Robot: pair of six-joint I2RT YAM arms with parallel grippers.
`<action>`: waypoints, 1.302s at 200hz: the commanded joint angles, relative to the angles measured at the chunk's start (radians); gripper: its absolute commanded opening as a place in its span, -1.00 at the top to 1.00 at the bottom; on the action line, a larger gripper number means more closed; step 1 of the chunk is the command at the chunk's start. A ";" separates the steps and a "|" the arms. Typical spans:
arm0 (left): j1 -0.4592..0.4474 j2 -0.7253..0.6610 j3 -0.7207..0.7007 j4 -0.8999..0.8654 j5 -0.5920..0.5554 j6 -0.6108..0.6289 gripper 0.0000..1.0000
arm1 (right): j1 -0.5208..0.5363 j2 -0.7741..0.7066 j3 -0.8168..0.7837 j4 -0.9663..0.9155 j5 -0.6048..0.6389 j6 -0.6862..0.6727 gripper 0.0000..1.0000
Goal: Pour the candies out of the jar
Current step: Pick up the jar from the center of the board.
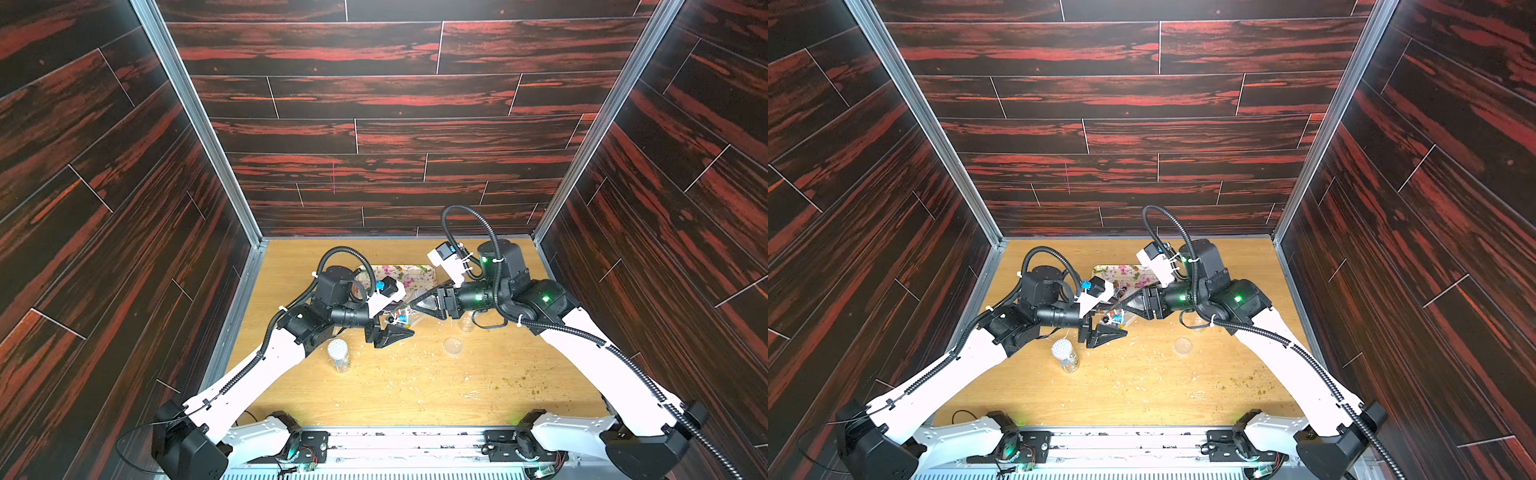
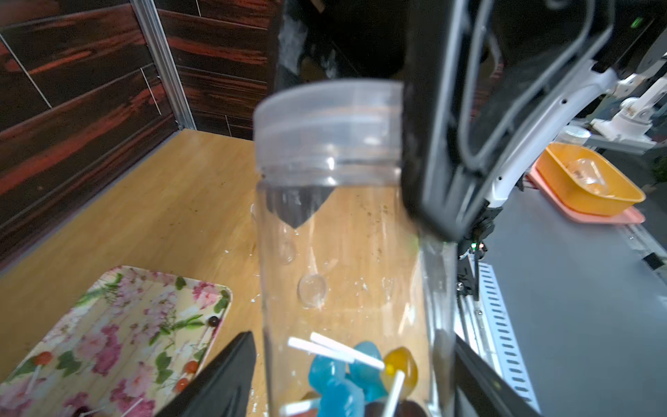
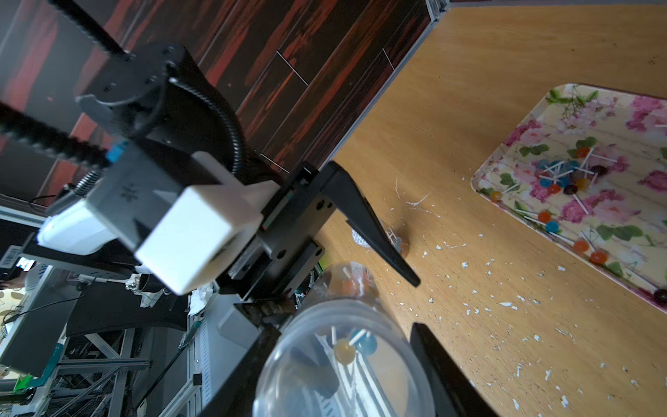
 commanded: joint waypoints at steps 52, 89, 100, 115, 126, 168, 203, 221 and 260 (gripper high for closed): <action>-0.028 -0.031 0.001 0.022 -0.005 -0.003 -0.32 | -0.011 -0.025 -0.015 0.058 -0.051 0.026 0.13; -0.031 -0.044 -0.009 0.032 -0.018 -0.007 -0.17 | -0.010 -0.028 -0.025 0.077 -0.062 0.038 0.13; -0.033 -0.046 -0.015 0.043 -0.023 -0.009 -0.14 | -0.010 -0.025 -0.024 0.077 -0.065 0.038 0.13; -0.035 -0.047 -0.018 0.049 -0.025 -0.008 -0.07 | -0.010 -0.020 -0.020 0.074 -0.071 0.038 0.12; -0.037 -0.047 -0.017 0.051 -0.030 -0.006 -0.01 | -0.011 -0.019 -0.019 0.071 -0.070 0.037 0.12; -0.050 -0.051 -0.024 0.062 -0.041 -0.002 0.06 | -0.011 -0.009 -0.016 0.067 -0.063 0.042 -0.08; -0.055 -0.065 -0.065 0.138 -0.075 -0.047 0.11 | -0.011 -0.012 -0.009 0.068 -0.006 0.059 -0.51; -0.061 -0.075 -0.093 0.183 -0.102 -0.073 0.12 | -0.011 -0.016 -0.011 0.070 0.022 0.079 -0.83; -0.074 -0.090 -0.133 0.240 -0.186 -0.084 0.16 | -0.010 -0.037 -0.027 0.066 0.111 0.154 -0.84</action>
